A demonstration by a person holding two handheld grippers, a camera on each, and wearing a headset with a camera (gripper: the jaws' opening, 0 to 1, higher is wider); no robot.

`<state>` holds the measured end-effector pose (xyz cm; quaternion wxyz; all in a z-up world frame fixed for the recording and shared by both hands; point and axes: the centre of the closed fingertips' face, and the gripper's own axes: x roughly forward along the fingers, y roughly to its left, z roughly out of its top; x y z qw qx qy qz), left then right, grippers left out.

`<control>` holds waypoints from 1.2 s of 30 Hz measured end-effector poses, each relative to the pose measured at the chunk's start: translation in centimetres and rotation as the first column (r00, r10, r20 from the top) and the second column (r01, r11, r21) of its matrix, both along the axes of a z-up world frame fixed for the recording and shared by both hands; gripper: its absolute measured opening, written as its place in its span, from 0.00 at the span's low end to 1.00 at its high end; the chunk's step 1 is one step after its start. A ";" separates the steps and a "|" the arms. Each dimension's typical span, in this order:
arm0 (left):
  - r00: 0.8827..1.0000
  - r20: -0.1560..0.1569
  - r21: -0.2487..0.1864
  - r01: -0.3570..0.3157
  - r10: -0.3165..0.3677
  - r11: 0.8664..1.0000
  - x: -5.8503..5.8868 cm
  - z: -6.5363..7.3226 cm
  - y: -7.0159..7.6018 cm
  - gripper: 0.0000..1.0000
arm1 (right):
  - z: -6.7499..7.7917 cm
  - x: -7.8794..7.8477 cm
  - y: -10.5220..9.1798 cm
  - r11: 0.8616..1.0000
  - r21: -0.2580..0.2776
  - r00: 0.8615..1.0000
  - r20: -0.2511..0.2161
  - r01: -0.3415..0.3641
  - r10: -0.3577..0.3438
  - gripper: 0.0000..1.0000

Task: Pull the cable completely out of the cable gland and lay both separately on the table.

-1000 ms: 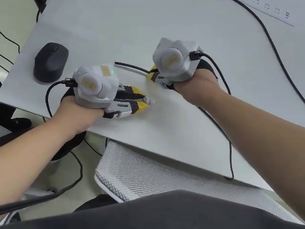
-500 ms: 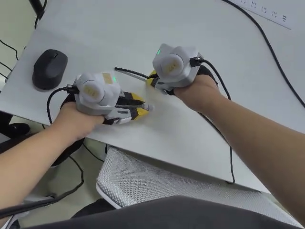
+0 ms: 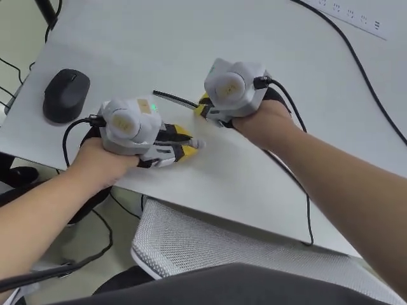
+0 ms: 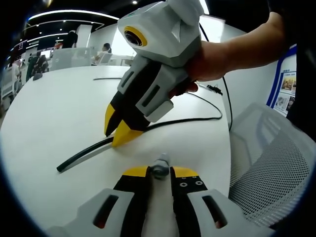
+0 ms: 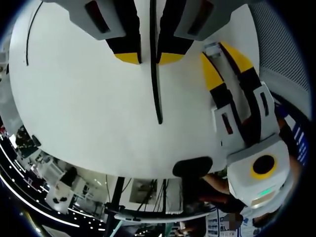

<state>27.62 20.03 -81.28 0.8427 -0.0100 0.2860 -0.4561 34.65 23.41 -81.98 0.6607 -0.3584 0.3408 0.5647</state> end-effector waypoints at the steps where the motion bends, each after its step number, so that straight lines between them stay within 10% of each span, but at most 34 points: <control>1: 1.000 0.001 0.001 0.002 -0.002 1.000 0.0 0.0 0.0 0.18 | 0.1 0.1 0.0 1.000 0.003 1.000 0.002 0.004 -0.004 0.09; 16: 1.000 0.005 -0.002 0.005 -0.005 1.000 0.1 1.4 0.7 0.27 | 3.0 0.9 -1.3 0.992 0.064 0.994 0.007 0.105 -0.105 0.21; 36: 0.998 -0.022 -0.085 -0.060 0.058 0.995 -1.6 5.2 -0.8 0.40 | 10.5 -1.8 -8.2 0.942 0.246 0.974 -0.055 0.226 -0.219 0.43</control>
